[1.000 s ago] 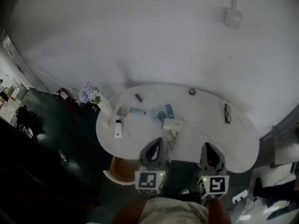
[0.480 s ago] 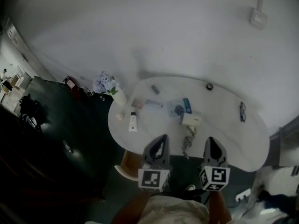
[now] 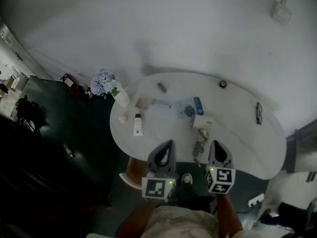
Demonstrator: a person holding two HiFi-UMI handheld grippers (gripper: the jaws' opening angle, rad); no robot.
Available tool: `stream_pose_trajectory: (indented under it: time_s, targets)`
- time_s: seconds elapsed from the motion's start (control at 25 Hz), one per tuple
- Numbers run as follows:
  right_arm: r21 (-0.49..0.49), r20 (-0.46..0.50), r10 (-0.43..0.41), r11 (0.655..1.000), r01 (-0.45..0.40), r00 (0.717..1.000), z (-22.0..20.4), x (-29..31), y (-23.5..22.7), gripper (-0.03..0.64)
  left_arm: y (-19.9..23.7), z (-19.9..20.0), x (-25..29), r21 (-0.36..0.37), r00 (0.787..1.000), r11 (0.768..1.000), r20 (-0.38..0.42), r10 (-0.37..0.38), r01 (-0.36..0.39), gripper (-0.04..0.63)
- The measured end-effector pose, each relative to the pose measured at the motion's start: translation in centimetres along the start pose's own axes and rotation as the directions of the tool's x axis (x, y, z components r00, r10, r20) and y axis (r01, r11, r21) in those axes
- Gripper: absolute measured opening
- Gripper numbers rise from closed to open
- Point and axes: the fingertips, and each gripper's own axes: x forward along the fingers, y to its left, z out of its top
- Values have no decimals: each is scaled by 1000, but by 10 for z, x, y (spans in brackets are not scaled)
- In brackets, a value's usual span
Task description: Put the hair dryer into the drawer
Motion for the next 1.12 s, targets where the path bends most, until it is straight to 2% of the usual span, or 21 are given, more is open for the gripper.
stream_pose_trajectory:
  time_s: [0.16,0.24,0.36,0.48,0.52,0.72,0.96,1.12]
  targets:
    - [13,-60,28,1000,-27,998,-16,21,-5,5,-1,-5,15,6,1000,1000,-1,12,-12,3]
    - [33,-96,55,998,-52,994,-23,32,-6,36,-2,-7,23,10,1000,1000,-7,24,-24,3]
    - [72,-170,96,994,-84,981,-41,49,-5,101,-4,-10,35,18,999,999,-13,33,-33,3]
    - [121,-254,131,987,-103,958,-61,64,1,208,-5,-13,44,18,998,999,-36,47,-47,3]
    - [134,-271,138,985,-105,952,-66,69,2,251,-4,-14,46,20,998,998,-41,54,-53,2]
    - [196,-352,156,977,-90,923,-85,94,4,367,1,-19,52,17,995,996,-56,84,-83,3]
    - [275,-502,137,961,8,854,-122,112,0,393,10,-28,56,21,991,994,-75,112,-111,2]
    - [294,-562,142,955,36,815,-137,123,0,393,15,-34,57,9,987,992,-93,127,-127,3]
